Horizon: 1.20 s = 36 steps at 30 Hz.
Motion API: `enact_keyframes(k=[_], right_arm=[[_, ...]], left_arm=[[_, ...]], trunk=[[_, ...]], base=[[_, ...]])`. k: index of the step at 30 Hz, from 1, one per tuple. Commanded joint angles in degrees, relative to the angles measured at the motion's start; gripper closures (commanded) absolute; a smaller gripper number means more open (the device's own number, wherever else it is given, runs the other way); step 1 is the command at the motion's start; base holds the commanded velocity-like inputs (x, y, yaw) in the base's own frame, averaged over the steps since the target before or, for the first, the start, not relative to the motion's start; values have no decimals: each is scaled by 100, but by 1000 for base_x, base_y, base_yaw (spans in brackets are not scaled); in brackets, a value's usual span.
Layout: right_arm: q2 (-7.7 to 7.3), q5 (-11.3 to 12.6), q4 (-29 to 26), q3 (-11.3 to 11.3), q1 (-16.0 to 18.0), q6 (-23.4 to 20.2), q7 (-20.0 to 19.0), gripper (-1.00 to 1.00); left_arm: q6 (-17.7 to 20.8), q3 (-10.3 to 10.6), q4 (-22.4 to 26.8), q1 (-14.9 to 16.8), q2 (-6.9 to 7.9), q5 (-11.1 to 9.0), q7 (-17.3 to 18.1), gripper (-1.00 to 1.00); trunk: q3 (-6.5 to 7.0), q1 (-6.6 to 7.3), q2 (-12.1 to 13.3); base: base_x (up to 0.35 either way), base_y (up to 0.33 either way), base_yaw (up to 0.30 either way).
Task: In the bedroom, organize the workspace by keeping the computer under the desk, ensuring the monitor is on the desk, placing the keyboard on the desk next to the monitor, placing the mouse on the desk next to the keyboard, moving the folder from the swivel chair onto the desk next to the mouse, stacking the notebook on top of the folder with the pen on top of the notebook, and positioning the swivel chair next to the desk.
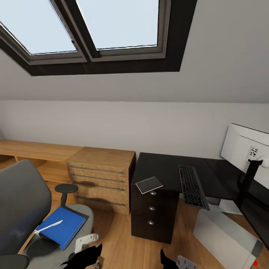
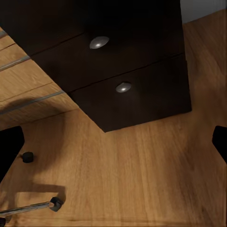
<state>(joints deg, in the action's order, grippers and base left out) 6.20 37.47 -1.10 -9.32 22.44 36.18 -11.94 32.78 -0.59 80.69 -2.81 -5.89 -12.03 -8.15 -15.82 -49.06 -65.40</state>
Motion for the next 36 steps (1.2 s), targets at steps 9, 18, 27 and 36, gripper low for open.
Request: enact_keyframes(k=[9, 18, 27, 36], right_arm=[[-4, -126, 35, -32, 6, 20, -14, -100], [6, -128, 33, -31, 6, 20, -10, -100], [13, -132, 29, -29, 5, 20, -10, -100], [6, -135, 26, -29, 3, 44, -10, -100]], left_arm=[[-699, -19, -463, -68, 229, -75, -19, -100], [-1016, -12, -593, -71, 317, -83, -20, -100], [-1038, -12, -649, -71, 320, -85, -20, -100], [-1044, -4, -947, -71, 317, -76, -19, -100]], trunk=[[157, 197, 358], [318, 395, 719], [462, 571, 1040], [462, 571, 1040]], base=[[0, 0, 0], [0, 0, 0], [0, 0, 0], [0, 0, -120]])
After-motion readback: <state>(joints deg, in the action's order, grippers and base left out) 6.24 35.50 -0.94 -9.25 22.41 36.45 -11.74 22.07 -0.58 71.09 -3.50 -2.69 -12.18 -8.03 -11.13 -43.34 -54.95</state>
